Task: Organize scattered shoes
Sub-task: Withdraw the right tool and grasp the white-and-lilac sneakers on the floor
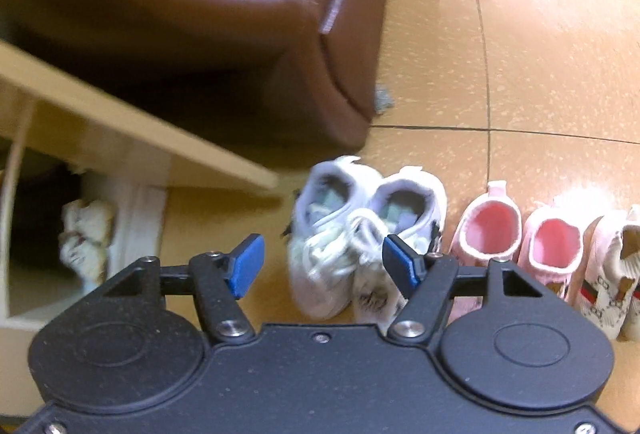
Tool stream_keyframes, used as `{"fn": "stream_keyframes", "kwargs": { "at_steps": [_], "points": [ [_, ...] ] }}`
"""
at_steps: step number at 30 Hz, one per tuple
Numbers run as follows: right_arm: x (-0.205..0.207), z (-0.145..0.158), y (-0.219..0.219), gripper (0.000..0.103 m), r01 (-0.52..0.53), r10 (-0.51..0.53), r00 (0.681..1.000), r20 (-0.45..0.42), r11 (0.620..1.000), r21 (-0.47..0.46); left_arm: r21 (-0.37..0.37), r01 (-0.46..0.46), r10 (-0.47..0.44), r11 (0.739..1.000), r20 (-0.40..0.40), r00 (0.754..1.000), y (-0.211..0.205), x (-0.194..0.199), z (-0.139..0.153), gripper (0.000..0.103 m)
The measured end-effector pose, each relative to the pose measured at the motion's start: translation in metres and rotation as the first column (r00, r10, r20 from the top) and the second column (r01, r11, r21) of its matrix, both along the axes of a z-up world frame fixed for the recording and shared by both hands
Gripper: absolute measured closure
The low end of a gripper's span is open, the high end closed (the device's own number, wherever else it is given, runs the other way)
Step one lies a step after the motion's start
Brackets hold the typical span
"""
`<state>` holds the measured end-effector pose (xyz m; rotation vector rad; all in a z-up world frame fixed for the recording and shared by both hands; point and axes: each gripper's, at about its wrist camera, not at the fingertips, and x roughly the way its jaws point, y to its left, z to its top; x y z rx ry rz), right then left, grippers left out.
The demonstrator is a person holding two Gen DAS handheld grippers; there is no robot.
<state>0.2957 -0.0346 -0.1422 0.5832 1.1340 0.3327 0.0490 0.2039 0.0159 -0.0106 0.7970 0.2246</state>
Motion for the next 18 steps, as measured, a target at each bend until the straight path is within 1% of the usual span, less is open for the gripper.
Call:
{"fn": "stream_keyframes", "kwargs": {
  "at_steps": [3, 6, 10, 13, 15, 18],
  "points": [
    [0.012, -0.019, 0.007, 0.035, 0.021, -0.022, 1.0, -0.017, 0.999, -0.029, -0.009, -0.01, 0.01, 1.0, -0.015, 1.0, 0.006, 0.007, -0.005, 0.02],
    [0.024, -0.036, 0.019, 0.034, 0.035, -0.037, 0.999, -0.022, 0.998, -0.06, -0.024, -0.014, 0.013, 1.0, -0.016, 1.0, 0.01, 0.009, -0.003, 0.02],
    [0.039, -0.053, 0.036, 0.034, 0.041, -0.043, 0.999, -0.028, 0.996, -0.075, -0.042, -0.026, 0.025, 0.999, -0.018, 1.0, 0.018, 0.012, -0.005, 0.02],
    [0.046, -0.061, 0.046, 0.034, 0.066, -0.068, 0.997, -0.02, 0.993, -0.101, -0.055, -0.037, 0.035, 0.998, -0.032, 0.999, 0.023, 0.015, -0.009, 0.02],
    [0.05, -0.068, 0.049, 0.034, 0.088, -0.092, 0.995, -0.025, 0.99, -0.112, -0.064, -0.04, 0.037, 0.997, -0.04, 0.998, 0.025, 0.016, -0.012, 0.02],
    [0.055, -0.08, 0.052, 0.035, 0.085, -0.092, 0.995, -0.043, 0.987, -0.133, -0.071, -0.038, 0.035, 0.997, -0.046, 0.998, 0.026, 0.018, -0.014, 0.02]
  ]
}}
